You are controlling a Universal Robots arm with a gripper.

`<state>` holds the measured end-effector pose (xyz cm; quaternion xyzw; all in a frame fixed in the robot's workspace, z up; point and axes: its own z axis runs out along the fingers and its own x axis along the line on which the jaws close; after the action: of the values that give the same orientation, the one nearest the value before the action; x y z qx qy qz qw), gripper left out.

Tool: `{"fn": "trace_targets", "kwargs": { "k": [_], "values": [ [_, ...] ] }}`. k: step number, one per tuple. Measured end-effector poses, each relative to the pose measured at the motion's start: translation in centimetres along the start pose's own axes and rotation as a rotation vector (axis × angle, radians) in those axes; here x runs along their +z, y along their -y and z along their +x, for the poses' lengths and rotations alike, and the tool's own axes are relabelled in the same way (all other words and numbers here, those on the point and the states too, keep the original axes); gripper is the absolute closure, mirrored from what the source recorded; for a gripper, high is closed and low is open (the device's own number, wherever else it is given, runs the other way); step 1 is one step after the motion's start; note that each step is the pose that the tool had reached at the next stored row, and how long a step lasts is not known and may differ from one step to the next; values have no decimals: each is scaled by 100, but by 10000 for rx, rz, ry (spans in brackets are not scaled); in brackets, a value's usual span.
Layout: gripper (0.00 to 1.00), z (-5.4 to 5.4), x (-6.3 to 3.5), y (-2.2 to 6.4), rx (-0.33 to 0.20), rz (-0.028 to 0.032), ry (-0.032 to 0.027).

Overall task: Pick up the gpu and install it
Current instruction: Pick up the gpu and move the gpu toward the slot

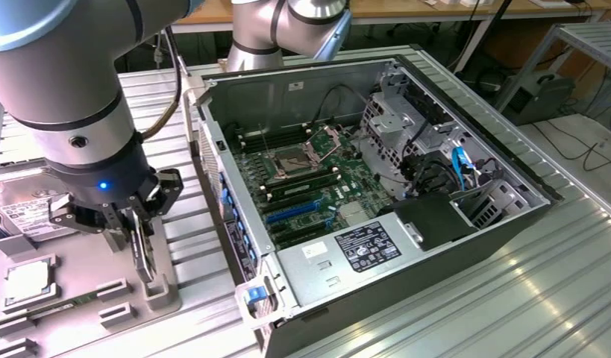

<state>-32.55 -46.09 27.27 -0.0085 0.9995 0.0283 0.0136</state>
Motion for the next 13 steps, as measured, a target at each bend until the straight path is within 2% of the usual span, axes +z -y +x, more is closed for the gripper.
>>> {"fn": "trace_targets", "kwargs": {
  "k": [13],
  "values": [
    [72,-7,-253,-14,0,0,0]
  ]
}}
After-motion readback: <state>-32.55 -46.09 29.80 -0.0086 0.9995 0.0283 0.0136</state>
